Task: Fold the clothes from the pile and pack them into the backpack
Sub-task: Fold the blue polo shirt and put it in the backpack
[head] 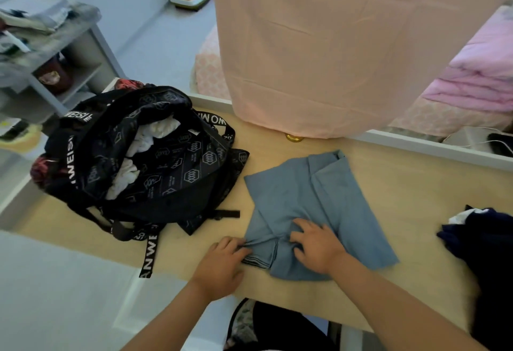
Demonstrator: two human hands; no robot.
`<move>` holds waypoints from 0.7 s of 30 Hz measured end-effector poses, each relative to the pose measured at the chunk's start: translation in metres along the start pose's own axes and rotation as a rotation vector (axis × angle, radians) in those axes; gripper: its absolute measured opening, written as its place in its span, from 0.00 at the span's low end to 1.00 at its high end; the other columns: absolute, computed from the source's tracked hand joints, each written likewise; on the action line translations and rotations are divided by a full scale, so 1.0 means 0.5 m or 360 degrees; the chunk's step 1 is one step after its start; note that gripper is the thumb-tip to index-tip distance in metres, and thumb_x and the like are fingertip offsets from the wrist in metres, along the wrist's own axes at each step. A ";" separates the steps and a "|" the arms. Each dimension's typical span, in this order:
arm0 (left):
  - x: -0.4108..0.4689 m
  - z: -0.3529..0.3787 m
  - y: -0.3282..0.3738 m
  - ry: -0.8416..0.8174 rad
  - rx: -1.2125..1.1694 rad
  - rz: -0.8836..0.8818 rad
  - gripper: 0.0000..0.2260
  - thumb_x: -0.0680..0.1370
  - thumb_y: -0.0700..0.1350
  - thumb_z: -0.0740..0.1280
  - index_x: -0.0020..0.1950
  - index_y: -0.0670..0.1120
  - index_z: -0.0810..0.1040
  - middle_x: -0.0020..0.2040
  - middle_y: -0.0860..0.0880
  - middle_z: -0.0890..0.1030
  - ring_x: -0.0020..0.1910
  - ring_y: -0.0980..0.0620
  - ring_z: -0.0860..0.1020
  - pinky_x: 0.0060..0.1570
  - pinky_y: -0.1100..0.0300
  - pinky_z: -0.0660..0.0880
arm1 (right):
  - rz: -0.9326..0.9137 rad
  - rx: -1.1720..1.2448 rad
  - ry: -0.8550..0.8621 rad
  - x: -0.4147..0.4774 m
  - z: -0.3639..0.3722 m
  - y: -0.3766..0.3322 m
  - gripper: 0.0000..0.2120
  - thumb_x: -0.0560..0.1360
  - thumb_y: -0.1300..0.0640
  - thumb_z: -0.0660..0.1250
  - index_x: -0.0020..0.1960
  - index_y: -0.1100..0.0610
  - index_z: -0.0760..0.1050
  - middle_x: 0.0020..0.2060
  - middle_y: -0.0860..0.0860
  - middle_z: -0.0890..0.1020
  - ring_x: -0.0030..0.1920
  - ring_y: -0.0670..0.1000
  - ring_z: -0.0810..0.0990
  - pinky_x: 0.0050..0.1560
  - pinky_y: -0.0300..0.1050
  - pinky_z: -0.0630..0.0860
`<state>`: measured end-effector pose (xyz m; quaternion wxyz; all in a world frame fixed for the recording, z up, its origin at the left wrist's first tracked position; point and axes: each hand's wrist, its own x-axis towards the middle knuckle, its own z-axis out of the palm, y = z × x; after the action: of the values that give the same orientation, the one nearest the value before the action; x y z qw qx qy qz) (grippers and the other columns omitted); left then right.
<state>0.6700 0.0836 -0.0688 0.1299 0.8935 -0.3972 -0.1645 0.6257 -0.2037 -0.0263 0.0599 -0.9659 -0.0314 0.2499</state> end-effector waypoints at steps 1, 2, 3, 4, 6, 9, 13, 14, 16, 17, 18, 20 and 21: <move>-0.010 0.004 0.009 -0.0006 0.0043 0.0057 0.21 0.70 0.53 0.63 0.63 0.55 0.74 0.61 0.52 0.74 0.59 0.50 0.72 0.53 0.55 0.74 | 0.0012 -0.0027 -0.0024 0.000 -0.007 0.003 0.17 0.78 0.44 0.58 0.65 0.46 0.72 0.78 0.51 0.58 0.77 0.52 0.59 0.71 0.56 0.60; -0.018 0.009 0.019 0.0007 0.0089 0.0103 0.19 0.70 0.52 0.64 0.61 0.56 0.76 0.57 0.53 0.75 0.56 0.51 0.73 0.50 0.56 0.74 | 0.0008 -0.0040 -0.0052 0.000 -0.012 0.004 0.19 0.77 0.44 0.59 0.66 0.46 0.72 0.77 0.52 0.59 0.76 0.53 0.60 0.71 0.56 0.58; -0.021 0.017 0.028 0.0045 0.0132 0.0118 0.16 0.70 0.52 0.66 0.58 0.57 0.77 0.54 0.54 0.75 0.52 0.51 0.73 0.47 0.57 0.74 | -0.0018 -0.0041 -0.0060 -0.002 -0.013 0.002 0.21 0.77 0.42 0.59 0.67 0.45 0.72 0.76 0.53 0.61 0.75 0.53 0.61 0.72 0.56 0.56; -0.022 0.021 0.035 0.0093 0.0164 0.0093 0.13 0.70 0.52 0.70 0.54 0.57 0.79 0.50 0.54 0.76 0.49 0.52 0.73 0.44 0.58 0.74 | -0.0071 -0.0033 -0.0044 -0.006 -0.012 -0.004 0.23 0.75 0.41 0.59 0.69 0.45 0.71 0.75 0.54 0.62 0.75 0.54 0.61 0.72 0.55 0.55; -0.019 0.022 0.043 0.0158 0.0219 0.0013 0.10 0.66 0.50 0.76 0.45 0.56 0.80 0.45 0.55 0.76 0.44 0.52 0.73 0.40 0.58 0.73 | -0.0229 0.0024 0.0046 -0.019 -0.007 -0.029 0.27 0.74 0.42 0.58 0.71 0.46 0.70 0.72 0.55 0.65 0.73 0.54 0.62 0.70 0.52 0.57; -0.020 0.008 0.027 0.0249 0.0360 -0.0059 0.12 0.62 0.41 0.78 0.39 0.51 0.78 0.42 0.52 0.76 0.40 0.48 0.74 0.37 0.56 0.72 | -0.0383 0.0131 0.0105 -0.041 0.011 -0.085 0.27 0.72 0.42 0.59 0.69 0.47 0.71 0.65 0.53 0.69 0.66 0.53 0.67 0.64 0.49 0.64; -0.046 -0.018 -0.029 0.0371 0.0196 -0.0333 0.14 0.65 0.38 0.75 0.45 0.50 0.75 0.45 0.52 0.76 0.42 0.50 0.75 0.38 0.57 0.73 | -0.0386 0.0158 -0.0065 -0.052 0.043 -0.120 0.24 0.70 0.43 0.67 0.65 0.46 0.74 0.58 0.49 0.71 0.59 0.52 0.71 0.56 0.46 0.63; -0.052 -0.021 -0.038 0.0365 0.0138 -0.0321 0.14 0.67 0.38 0.74 0.46 0.51 0.74 0.47 0.53 0.75 0.43 0.51 0.74 0.39 0.57 0.73 | -0.0373 0.0166 -0.0062 -0.054 0.046 -0.123 0.25 0.70 0.43 0.68 0.66 0.46 0.74 0.58 0.48 0.71 0.59 0.52 0.71 0.56 0.46 0.63; -0.053 -0.030 -0.045 0.0338 0.0103 -0.0197 0.14 0.69 0.37 0.73 0.48 0.51 0.74 0.49 0.54 0.75 0.45 0.52 0.74 0.40 0.60 0.73 | -0.0368 0.0153 0.0045 -0.050 0.046 -0.137 0.30 0.69 0.41 0.67 0.69 0.47 0.69 0.58 0.48 0.71 0.58 0.51 0.71 0.56 0.46 0.64; -0.049 -0.038 -0.043 0.0328 0.0106 -0.0150 0.13 0.70 0.38 0.73 0.48 0.51 0.74 0.50 0.54 0.75 0.45 0.53 0.74 0.39 0.61 0.72 | -0.0350 0.0132 0.0106 -0.046 0.046 -0.149 0.33 0.67 0.40 0.67 0.70 0.47 0.66 0.58 0.49 0.70 0.58 0.51 0.70 0.57 0.46 0.65; -0.043 -0.047 -0.041 0.0324 0.0105 -0.0126 0.11 0.71 0.38 0.72 0.48 0.50 0.74 0.50 0.54 0.75 0.44 0.53 0.75 0.38 0.61 0.71 | -0.0315 0.0114 0.0149 -0.041 0.044 -0.164 0.36 0.66 0.38 0.67 0.71 0.47 0.63 0.58 0.49 0.70 0.58 0.51 0.69 0.58 0.47 0.66; -0.031 -0.071 -0.030 0.0317 0.0081 -0.0097 0.06 0.75 0.40 0.70 0.48 0.49 0.75 0.49 0.53 0.76 0.41 0.52 0.76 0.35 0.61 0.68 | -0.0209 0.0100 0.0161 -0.026 0.040 -0.195 0.37 0.66 0.35 0.68 0.70 0.48 0.64 0.58 0.50 0.69 0.57 0.53 0.69 0.58 0.49 0.68; -0.026 -0.084 -0.022 0.0320 0.0039 -0.0080 0.03 0.77 0.42 0.68 0.49 0.48 0.76 0.50 0.52 0.76 0.41 0.51 0.76 0.34 0.60 0.68 | -0.0174 0.0084 0.0163 -0.019 0.039 -0.211 0.32 0.67 0.37 0.68 0.66 0.49 0.67 0.56 0.51 0.69 0.56 0.54 0.69 0.57 0.50 0.68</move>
<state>0.6857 0.1048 -0.0321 0.1541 0.9167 -0.3614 -0.0725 0.6047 -0.0983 -0.0249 0.1005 -0.9724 -0.0743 0.1972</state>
